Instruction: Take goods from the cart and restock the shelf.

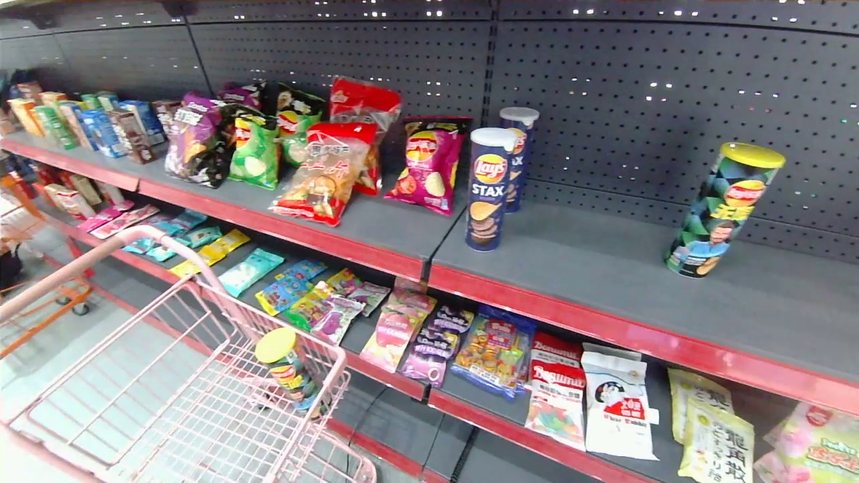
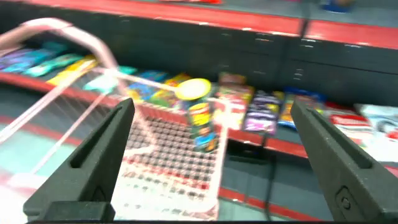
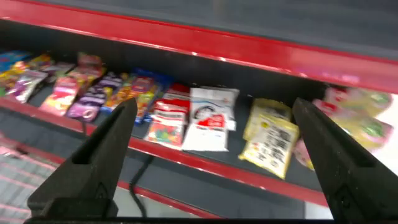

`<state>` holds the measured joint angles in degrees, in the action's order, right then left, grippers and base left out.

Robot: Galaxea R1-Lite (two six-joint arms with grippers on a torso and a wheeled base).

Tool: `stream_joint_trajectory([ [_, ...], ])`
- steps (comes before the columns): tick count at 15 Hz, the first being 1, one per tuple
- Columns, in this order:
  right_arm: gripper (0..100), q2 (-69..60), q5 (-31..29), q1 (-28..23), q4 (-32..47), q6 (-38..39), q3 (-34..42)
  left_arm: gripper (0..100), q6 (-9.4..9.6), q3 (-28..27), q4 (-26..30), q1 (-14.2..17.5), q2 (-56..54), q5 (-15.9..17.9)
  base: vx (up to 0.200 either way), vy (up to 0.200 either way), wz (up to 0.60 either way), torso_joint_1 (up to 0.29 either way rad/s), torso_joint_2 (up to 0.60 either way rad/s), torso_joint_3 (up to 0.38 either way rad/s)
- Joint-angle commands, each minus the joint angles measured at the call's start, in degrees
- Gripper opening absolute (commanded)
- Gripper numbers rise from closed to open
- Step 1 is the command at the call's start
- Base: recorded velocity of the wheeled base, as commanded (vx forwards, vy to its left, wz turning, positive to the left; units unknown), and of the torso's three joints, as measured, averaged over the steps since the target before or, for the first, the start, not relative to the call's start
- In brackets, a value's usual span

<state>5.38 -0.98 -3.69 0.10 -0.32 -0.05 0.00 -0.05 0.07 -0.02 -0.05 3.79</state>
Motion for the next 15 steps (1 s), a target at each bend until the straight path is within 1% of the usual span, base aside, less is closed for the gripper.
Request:
stream_joint_trajectory([
  [1,100,0.1,0.0,0.0,0.0,0.0,0.0,100,0.00,0.0,0.0,0.0,0.0,0.0,0.000,0.000,0.60,-0.002,0.01,-0.002],
  [5,100,0.1,0.0,0.0,-0.1,0.0,0.0,100,0.00,0.0,0.0,0.0,0.0,0.0,0.000,0.000,0.60,0.002,0.01,0.001],
  [15,100,0.1,-0.1,-0.2,-0.1,0.2,0.0,100,0.00,0.0,0.0,0.0,0.0,-0.1,0.000,0.000,0.00,0.000,0.00,0.000],
])
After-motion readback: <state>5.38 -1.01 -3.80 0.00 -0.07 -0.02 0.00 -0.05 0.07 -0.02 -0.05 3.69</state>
